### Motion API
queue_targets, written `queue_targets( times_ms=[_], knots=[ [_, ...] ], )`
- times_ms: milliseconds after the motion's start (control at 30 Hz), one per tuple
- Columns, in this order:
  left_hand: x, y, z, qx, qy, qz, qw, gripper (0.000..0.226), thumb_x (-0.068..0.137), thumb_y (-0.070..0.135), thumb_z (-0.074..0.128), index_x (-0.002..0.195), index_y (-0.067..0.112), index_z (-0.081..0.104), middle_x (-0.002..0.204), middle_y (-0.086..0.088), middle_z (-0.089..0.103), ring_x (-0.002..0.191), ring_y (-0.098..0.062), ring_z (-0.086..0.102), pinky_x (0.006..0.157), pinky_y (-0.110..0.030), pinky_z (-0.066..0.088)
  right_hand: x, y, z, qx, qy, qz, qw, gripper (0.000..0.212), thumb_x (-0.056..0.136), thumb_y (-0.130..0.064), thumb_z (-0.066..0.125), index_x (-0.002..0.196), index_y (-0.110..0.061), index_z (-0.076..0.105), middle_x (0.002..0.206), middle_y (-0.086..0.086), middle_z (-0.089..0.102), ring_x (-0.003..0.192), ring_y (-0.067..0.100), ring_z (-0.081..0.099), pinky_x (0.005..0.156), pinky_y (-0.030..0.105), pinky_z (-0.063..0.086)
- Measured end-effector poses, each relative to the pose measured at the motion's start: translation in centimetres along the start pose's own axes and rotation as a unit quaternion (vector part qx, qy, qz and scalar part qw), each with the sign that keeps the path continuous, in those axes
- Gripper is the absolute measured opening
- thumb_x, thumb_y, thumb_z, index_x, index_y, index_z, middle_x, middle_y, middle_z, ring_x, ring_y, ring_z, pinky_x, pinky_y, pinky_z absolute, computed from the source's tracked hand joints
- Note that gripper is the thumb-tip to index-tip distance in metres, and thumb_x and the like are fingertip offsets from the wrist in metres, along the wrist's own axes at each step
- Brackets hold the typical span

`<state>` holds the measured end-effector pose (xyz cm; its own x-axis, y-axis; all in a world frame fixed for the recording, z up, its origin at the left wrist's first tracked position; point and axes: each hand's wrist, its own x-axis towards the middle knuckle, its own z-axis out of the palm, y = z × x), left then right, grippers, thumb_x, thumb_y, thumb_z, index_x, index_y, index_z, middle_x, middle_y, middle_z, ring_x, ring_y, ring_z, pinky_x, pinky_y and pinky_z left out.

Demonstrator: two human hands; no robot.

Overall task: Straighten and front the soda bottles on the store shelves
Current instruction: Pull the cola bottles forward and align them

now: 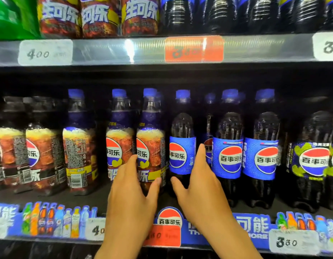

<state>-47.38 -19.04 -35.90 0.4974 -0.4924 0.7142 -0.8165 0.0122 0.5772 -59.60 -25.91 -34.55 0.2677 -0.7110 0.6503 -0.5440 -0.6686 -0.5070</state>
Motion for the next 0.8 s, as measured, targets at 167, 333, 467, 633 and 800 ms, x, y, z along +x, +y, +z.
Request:
queue_targets(
  times_ms=[167,333,467,633,800],
  knots=[
    [-0.2,-0.2,0.0,-0.007,-0.002,0.022,1.0,0.069,0.08,0.035,0.072,0.14,0.024,0.04,0.115,0.013,0.048,0.102,-0.008,0.052,0.085,-0.024,0.044,-0.2,-0.2,-0.8,-0.037,0.035,-0.029,0.998,0.101,0.083,-0.057,0.058,0.149,-0.024,-0.01,0.15,-0.005,0.025,0.133,0.013,0.035,0.097,0.023,0.039],
    [0.5,-0.4,0.0,0.0,-0.017,0.027,0.999,0.08,0.077,0.041,0.073,0.144,0.028,0.033,0.126,0.013,0.051,0.107,-0.013,0.055,0.09,-0.036,0.05,-0.7,-0.3,-0.4,-0.052,0.027,-0.021,0.998,0.09,0.09,-0.047,0.055,0.149,-0.025,-0.009,0.148,-0.007,0.025,0.128,0.012,0.039,0.094,0.019,0.036],
    [0.7,-0.7,0.0,0.022,-0.039,0.051,0.998,0.084,0.077,0.051,0.068,0.145,0.034,0.021,0.13,0.017,0.051,0.115,-0.009,0.053,0.089,-0.033,0.05,-1.6,-0.4,0.2,-0.049,0.049,-0.003,0.998,0.087,0.086,-0.054,0.056,0.149,-0.026,0.003,0.148,-0.012,0.033,0.131,0.009,0.038,0.097,0.02,0.037],
    [0.8,-0.9,0.3,0.019,-0.06,0.062,0.996,0.097,0.079,0.055,0.065,0.147,0.036,-0.001,0.14,0.016,0.037,0.116,-0.011,0.053,0.077,-0.025,0.04,-1.6,-1.3,1.0,-0.079,0.064,0.032,0.994,0.093,0.082,-0.052,0.063,0.146,-0.029,-0.001,0.14,-0.011,0.037,0.12,0.013,0.048,0.086,0.025,0.045],
    [1.0,-1.6,0.2,-0.009,-0.075,0.068,0.995,0.101,0.079,0.052,0.067,0.148,0.037,-0.006,0.141,0.016,0.042,0.122,-0.01,0.049,0.088,-0.025,0.042,-2.4,-0.9,0.3,-0.066,0.067,0.043,0.995,0.087,0.083,-0.046,0.065,0.146,-0.031,0.008,0.143,-0.014,0.041,0.126,0.007,0.045,0.095,0.024,0.044]
  ],
)
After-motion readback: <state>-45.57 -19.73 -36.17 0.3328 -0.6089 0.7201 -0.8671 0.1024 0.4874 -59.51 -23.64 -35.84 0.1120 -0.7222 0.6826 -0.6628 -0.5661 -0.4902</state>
